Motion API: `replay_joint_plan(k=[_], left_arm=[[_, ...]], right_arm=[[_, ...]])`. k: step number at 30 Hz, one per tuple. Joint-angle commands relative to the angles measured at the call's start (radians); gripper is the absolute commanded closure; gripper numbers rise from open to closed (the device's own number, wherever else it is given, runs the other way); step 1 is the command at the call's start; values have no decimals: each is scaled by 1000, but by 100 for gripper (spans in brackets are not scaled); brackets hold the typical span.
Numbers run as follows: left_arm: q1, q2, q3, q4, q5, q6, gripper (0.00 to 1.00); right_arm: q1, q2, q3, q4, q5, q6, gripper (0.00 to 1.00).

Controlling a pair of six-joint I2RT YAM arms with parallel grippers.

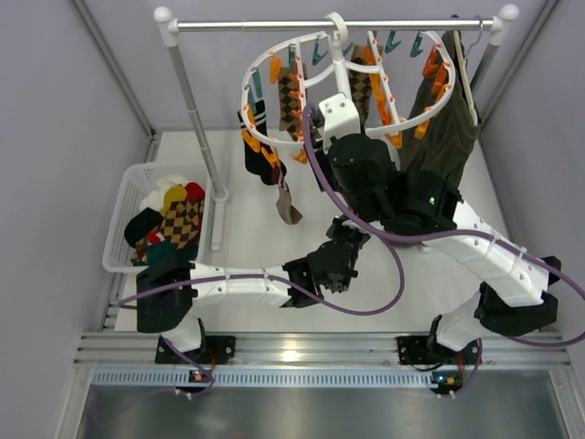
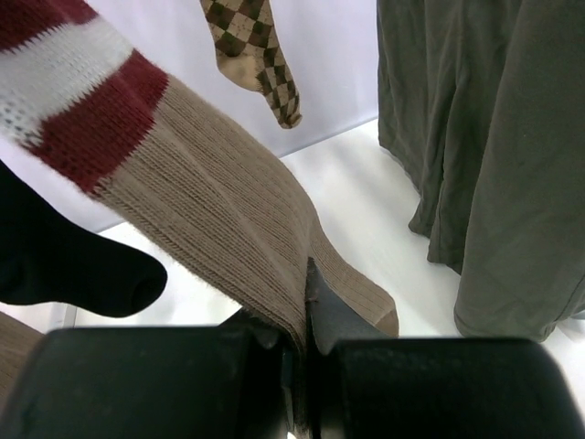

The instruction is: Remove the socks clipped to the hanger

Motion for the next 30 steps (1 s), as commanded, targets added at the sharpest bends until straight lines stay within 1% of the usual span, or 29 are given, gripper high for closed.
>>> replay_joint_plan(k=[1, 6, 8, 14, 18, 20, 23, 24, 30], left_arm=[[-9, -1, 38, 53, -5, 5, 100], [-10, -3, 35, 53, -2, 5, 100], [-10, -7, 34, 53, 1, 1, 100], [-13, -9, 32, 53, 4, 1, 100], [-13, -9, 31, 53, 4, -6, 100], [-13, -10, 31, 53, 4, -7, 100], [-13, -9, 29, 53, 7, -9, 100], [-13, -9, 24, 53, 7, -13, 100], [-7, -33, -35, 50, 26, -97, 100]], right_arm=[[-24, -8, 0, 51, 47, -30, 48], [-25, -25, -45, 118, 66, -47, 49], [-25, -28, -63, 152, 70, -87, 49], [-28, -25, -88, 191, 80, -110, 52], [-28, -23, -105, 232, 106, -129, 58], [-28, -19, -106, 237, 110, -138, 62], [-28, -26, -114, 250, 118, -143, 75], [-28, -29, -115, 254, 118, -143, 83], [-28, -42, -124, 260, 110, -133, 86]])
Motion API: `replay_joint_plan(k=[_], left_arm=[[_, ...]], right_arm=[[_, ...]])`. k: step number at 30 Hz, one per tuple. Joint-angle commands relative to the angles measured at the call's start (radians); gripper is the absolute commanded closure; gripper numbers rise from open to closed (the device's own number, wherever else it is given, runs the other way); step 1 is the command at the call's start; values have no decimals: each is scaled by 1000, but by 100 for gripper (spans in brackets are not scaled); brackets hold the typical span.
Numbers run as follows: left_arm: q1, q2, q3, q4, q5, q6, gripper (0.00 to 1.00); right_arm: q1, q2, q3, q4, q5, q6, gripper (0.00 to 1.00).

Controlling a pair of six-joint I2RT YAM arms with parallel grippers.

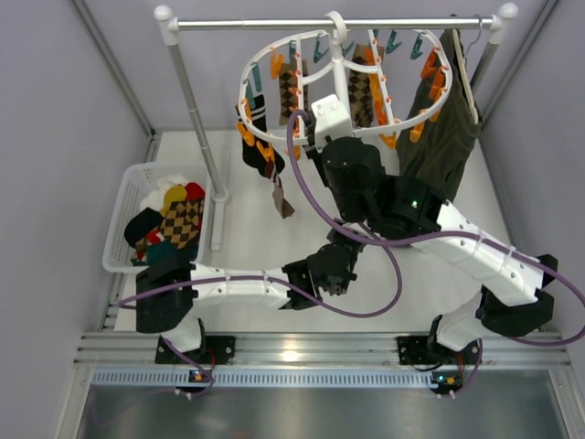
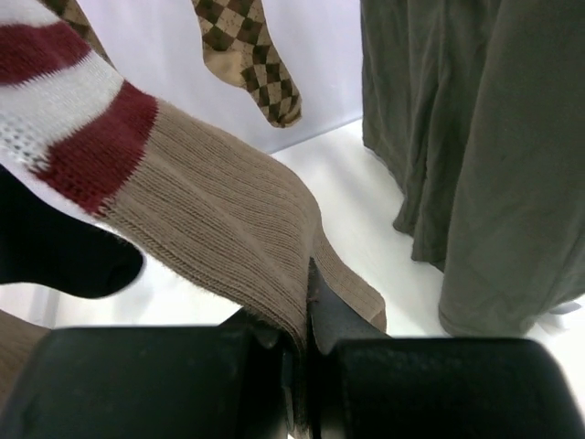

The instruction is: Remove the socks clipped to the hanger

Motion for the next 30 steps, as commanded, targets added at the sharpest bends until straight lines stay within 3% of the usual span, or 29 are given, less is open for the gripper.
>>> replay_joint_plan(k=[1, 8, 13, 18, 21, 24, 27, 30], left_arm=[[-1, -41, -59, 49, 13, -88, 100], [1, -175, -222, -27, -33, -206, 100], [4, -370, -284, -294, -79, -399, 100], [5, -554, -294, -801, -195, -698, 100], [5, -657, -317, -960, -232, -801, 100], [13, -738, -330, -1078, -267, -876, 100], [106, -795, -316, -1207, -182, -953, 100], [333, -855, -297, -1261, -2, -963, 100]], right_arm=[[-10, -34, -7, 54, 12, -6, 85], [-10, -64, -50, 81, -5, -1, 84], [-21, -100, -84, 94, -24, 7, 82], [-35, -168, -166, 137, -71, 10, 71], [-41, -195, -196, 153, -85, 19, 63], [-42, -221, -216, 157, -93, 30, 46], [-44, -243, -232, 154, -96, 36, 39], [-44, -261, -249, 148, -88, 45, 25]])
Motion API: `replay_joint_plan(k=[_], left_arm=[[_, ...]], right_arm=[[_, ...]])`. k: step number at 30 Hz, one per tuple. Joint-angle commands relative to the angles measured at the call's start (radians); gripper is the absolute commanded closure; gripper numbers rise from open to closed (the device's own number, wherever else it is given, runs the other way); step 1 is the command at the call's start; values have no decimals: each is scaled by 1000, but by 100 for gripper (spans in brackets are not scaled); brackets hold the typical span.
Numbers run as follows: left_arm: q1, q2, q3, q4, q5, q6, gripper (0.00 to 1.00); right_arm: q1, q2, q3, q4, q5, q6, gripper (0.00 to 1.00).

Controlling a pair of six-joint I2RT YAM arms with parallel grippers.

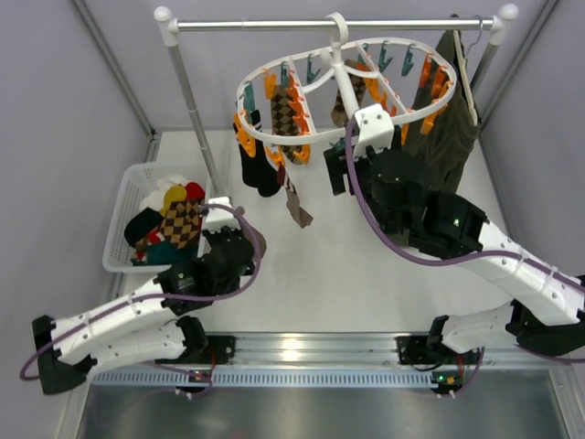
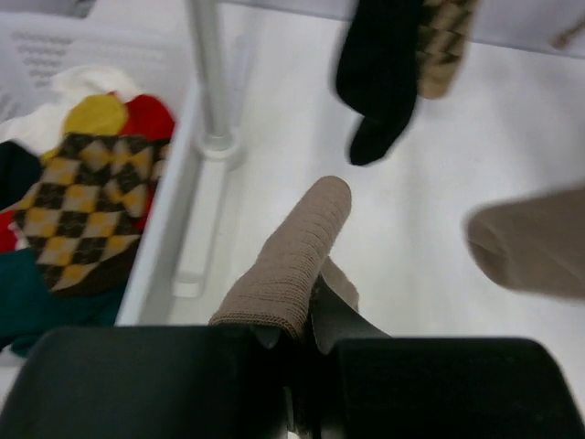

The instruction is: Remove the socks clipped to the hanger

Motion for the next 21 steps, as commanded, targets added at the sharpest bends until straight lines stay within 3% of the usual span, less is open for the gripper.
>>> replay_joint_plan(k=[1, 4, 9, 15, 21], left_arm=[[243, -61, 31, -162, 152, -90, 100], [422, -58, 96, -231, 213, -93, 100], [690, 30, 199, -268, 356, -78, 100], [1131, 250, 343, -259, 609, -50, 100], [1256, 482, 556, -261, 621, -6, 98]], right_arm=[[-11, -44, -15, 33, -2, 20, 20], [-13, -69, -48, 33, -11, 31, 1], [-13, -112, -104, 30, -31, 37, 1], [-11, -185, -163, 37, -62, 87, 0], [-11, -254, -210, 28, -86, 109, 0]])
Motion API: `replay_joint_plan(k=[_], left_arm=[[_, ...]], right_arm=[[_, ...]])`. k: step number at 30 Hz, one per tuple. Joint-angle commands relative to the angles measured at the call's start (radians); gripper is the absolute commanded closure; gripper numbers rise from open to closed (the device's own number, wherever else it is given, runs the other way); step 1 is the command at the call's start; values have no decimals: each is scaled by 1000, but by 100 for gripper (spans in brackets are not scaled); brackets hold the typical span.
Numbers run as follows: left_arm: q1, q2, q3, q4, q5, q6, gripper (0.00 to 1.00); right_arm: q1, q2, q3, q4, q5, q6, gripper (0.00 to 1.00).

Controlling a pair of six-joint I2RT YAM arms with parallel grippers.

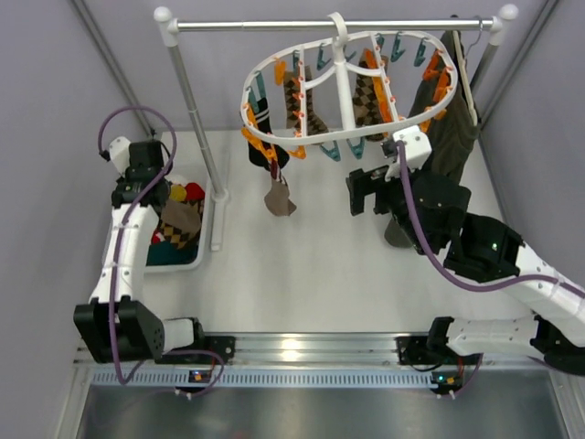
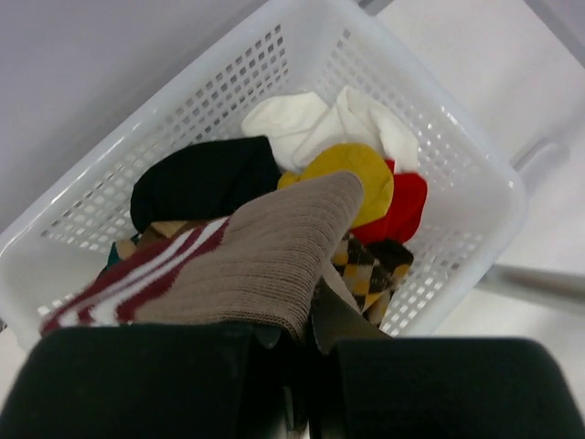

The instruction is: Remove the socks clipped to the hanger

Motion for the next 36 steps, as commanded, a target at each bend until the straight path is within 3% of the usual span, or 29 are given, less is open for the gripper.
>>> replay_joint_plan(k=[1, 5, 7, 9, 14, 16, 18, 20, 24, 30, 36], left_arm=[[44, 94, 137, 2, 19, 34, 96], [109, 191, 191, 5, 107, 27, 85], [123, 220, 206, 2, 118, 38, 49], [123, 231, 211, 2, 190, 44, 2], [119, 164, 204, 2, 191, 57, 2], [118, 101, 206, 5, 258, 66, 2], [110, 52, 192, 39, 443, 75, 2], [57, -37, 108, 187, 672, 119, 2], [-54, -154, -80, 509, 937, 136, 2], [-172, -264, -366, 942, 971, 122, 2], [-405, -284, -516, 1155, 953, 291, 2]], right_arm=[[-9, -50, -15, 20, -24, 29, 0], [-9, -91, -40, 8, -42, 46, 1], [-9, -103, -51, 6, -68, 58, 1], [-9, -117, -60, 9, -83, 66, 1], [-9, -134, -80, -1, -145, 84, 1], [-9, -148, -89, -6, -183, 95, 0], [-9, -163, -112, 11, -229, 97, 1], [-9, -192, -130, 25, -267, 94, 1], [-9, -255, -181, 60, -367, 89, 1], [-11, -320, -204, 66, -471, 72, 0], [-9, -331, -222, 83, -548, 43, 1]])
